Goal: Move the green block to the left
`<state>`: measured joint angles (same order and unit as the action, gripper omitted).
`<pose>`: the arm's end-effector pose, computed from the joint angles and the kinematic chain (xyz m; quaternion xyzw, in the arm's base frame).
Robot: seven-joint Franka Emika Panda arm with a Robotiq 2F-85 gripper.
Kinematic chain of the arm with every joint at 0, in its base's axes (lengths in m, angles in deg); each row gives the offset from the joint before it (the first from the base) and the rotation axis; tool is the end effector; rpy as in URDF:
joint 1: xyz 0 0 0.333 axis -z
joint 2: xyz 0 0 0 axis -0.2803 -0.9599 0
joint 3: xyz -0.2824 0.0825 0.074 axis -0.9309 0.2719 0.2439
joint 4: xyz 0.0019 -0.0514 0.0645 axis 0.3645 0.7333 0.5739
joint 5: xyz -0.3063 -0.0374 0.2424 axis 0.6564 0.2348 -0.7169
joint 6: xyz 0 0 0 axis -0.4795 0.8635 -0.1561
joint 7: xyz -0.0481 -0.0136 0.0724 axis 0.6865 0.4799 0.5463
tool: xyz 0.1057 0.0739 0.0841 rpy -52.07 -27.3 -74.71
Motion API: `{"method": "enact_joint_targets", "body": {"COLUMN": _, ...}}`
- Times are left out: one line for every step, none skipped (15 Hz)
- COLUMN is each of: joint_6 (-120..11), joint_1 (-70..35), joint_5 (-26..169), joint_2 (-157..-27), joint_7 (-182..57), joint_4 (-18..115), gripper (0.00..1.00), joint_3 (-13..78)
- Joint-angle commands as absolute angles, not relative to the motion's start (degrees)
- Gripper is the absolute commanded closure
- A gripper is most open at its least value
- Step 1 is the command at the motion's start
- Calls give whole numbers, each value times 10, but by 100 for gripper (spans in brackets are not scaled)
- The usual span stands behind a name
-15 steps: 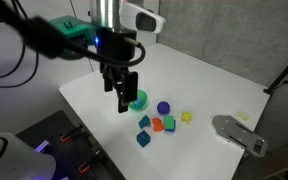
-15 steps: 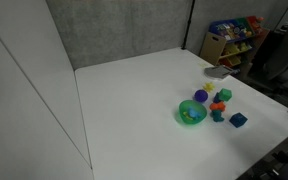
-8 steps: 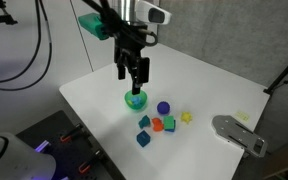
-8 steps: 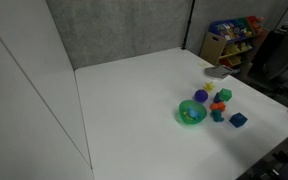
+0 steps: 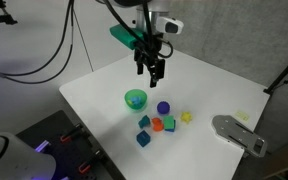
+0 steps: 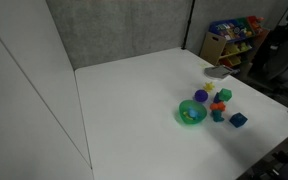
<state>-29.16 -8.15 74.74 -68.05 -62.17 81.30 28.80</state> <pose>0.4640 -0.1432 0.3777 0.9840 -0.1586 -0.0732 0.0360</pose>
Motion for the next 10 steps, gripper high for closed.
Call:
{"method": "enact_joint_targets", "body": {"joint_6": -338, "joint_1": -86, "joint_5": 722, "joint_2": -746, "joint_7": -603, "joint_4": 771, "gripper": 0, "joint_3": 291}}
{"method": "enact_joint_targets", "body": {"joint_6": -357, "joint_1": -88, "joint_5": 718, "joint_2": -762, "joint_7": -599, "joint_4": 766, "gripper": 0, "joint_3": 292}}
{"method": "enact_joint_targets", "body": {"joint_6": -373, "joint_1": -89, "joint_5": 715, "joint_2": -779, "joint_7": -595, "joint_4": 760, "gripper": 0, "joint_3": 293}}
{"method": "enact_joint_targets", "body": {"joint_6": -390, "joint_1": -91, "joint_5": 714, "joint_2": -796, "joint_7": -588, "joint_4": 754, "gripper": 0, "joint_3": 294}}
{"method": "enact_joint_targets", "body": {"joint_6": -403, "joint_1": -93, "joint_5": 712, "joint_2": -813, "joint_7": -583, "joint_4": 748, "gripper": 0, "joint_3": 295}}
{"method": "enact_joint_targets", "body": {"joint_6": -417, "joint_1": -95, "joint_5": 712, "joint_2": -828, "joint_7": -577, "joint_4": 743, "gripper": 0, "joint_3": 295}}
{"method": "enact_joint_targets", "body": {"joint_6": -434, "joint_1": -98, "joint_5": 714, "joint_2": -846, "joint_7": -569, "joint_4": 737, "gripper": 0, "joint_3": 297}}
{"method": "enact_joint_targets", "body": {"joint_6": -451, "joint_1": -101, "joint_5": 713, "joint_2": -862, "joint_7": -559, "joint_4": 731, "gripper": 0, "joint_3": 297}}
{"method": "enact_joint_targets", "body": {"joint_6": -467, "joint_1": -104, "joint_5": 711, "joint_2": -881, "joint_7": -551, "joint_4": 722, "gripper": 0, "joint_3": 298}}
{"method": "enact_joint_targets", "body": {"joint_6": -485, "joint_1": -107, "joint_5": 711, "joint_2": -898, "joint_7": -541, "joint_4": 715, "gripper": 0, "joint_3": 299}}
